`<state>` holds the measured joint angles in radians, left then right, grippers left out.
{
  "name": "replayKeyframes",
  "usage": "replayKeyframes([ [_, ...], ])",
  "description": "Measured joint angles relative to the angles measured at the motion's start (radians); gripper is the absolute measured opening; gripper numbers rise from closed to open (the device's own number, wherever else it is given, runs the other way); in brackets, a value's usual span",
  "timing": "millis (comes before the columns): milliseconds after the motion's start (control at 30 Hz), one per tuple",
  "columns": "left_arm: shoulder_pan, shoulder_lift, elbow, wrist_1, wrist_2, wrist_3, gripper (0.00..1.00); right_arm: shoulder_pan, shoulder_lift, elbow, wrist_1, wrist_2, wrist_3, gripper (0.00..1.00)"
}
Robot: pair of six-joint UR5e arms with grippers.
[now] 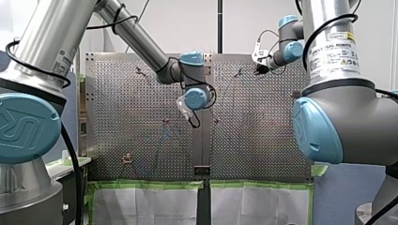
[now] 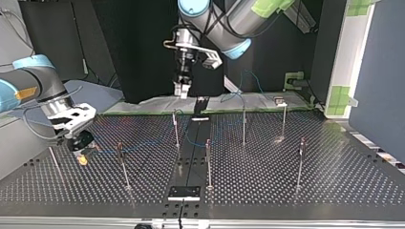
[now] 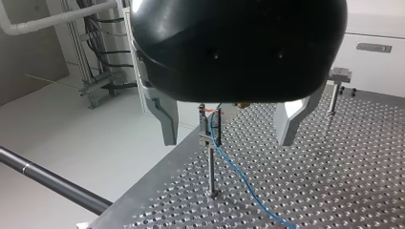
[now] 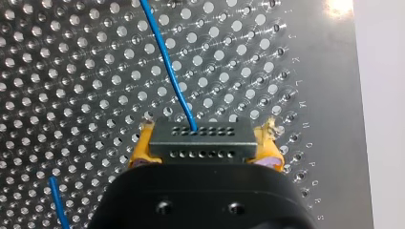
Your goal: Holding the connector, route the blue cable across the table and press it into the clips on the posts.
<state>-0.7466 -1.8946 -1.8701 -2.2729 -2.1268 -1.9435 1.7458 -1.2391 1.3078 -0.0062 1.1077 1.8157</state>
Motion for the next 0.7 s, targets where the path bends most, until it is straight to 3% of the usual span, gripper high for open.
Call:
replayKeyframes([
  [700, 0.000, 0.000, -0.182, 0.182, 0.000, 0.000, 0.99, 0.001, 0.001, 0.000, 0.001, 0.002, 0.002, 0.00],
])
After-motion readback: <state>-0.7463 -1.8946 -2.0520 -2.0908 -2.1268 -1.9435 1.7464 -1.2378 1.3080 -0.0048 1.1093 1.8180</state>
